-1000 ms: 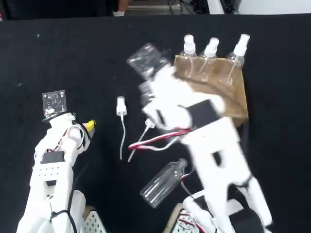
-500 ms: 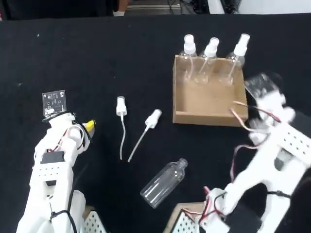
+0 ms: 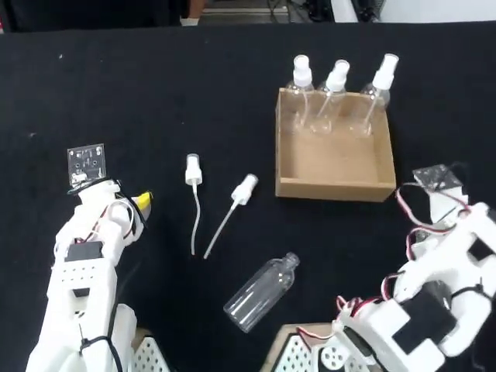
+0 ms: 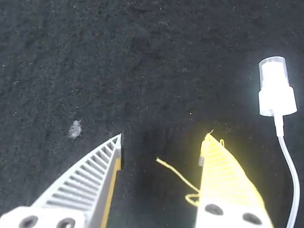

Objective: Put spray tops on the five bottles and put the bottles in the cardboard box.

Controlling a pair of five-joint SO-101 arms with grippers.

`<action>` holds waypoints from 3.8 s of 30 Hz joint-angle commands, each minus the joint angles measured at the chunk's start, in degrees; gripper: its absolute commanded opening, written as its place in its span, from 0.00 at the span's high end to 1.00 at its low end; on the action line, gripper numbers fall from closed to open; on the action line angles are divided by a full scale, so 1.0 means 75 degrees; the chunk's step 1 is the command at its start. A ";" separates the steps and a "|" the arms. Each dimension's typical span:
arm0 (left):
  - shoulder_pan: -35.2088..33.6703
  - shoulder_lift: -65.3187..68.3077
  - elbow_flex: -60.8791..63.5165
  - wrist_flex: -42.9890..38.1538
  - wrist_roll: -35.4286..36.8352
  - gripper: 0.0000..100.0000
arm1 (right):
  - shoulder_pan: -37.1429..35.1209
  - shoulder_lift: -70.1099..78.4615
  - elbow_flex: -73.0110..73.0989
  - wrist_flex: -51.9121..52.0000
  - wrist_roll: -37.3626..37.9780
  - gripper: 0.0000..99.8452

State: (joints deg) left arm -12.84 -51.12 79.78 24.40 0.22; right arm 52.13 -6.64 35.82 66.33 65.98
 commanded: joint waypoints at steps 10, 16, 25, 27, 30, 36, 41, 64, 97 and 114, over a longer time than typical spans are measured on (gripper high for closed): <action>-0.0053 -0.0129 -0.0440 -0.0141 0.0082 0.74 | 0.0070 0.1412 -0.2303 0.1453 -0.1301 0.74; -0.0041 -0.0129 -0.0440 -0.0141 0.0082 0.74 | -0.0070 0.1705 -0.2315 0.1442 -0.0316 0.74; -0.0029 -0.0129 -0.0440 -0.0141 0.0082 0.74 | -0.0023 0.1764 -0.2268 0.0610 0.0703 0.74; -0.0029 -0.0129 -0.0440 -0.0141 0.0082 0.74 | -0.0059 0.1776 -0.2256 0.0504 0.0903 0.74; -0.0053 -0.0129 -0.0440 -0.0141 0.0082 0.74 | -0.0070 0.1776 -0.2127 0.0469 0.0949 0.74; -0.0053 -0.0129 -0.0440 -0.0141 0.0082 0.74 | -0.0070 0.1776 -0.1670 0.0270 0.0926 0.89; -0.0053 -0.0129 -0.0440 -0.0141 0.0082 0.74 | 0.0012 0.1612 -0.1834 0.0164 0.0527 0.98; 0.0029 -0.0047 -0.1366 0.1184 0.0082 0.74 | -0.1594 -0.4706 0.0498 -0.0422 -0.2966 0.99; 0.2503 0.8334 -1.0426 0.5603 0.0891 0.74 | -0.4396 -0.8551 0.2127 0.0574 -0.4724 0.99; 0.2421 1.0526 -1.1938 0.5685 0.0563 0.76 | -0.4396 -0.8551 0.2139 0.0574 -0.4782 0.99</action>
State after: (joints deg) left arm 5.36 26.86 -6.55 66.51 5.49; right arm 20.13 -69.23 52.26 70.90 30.46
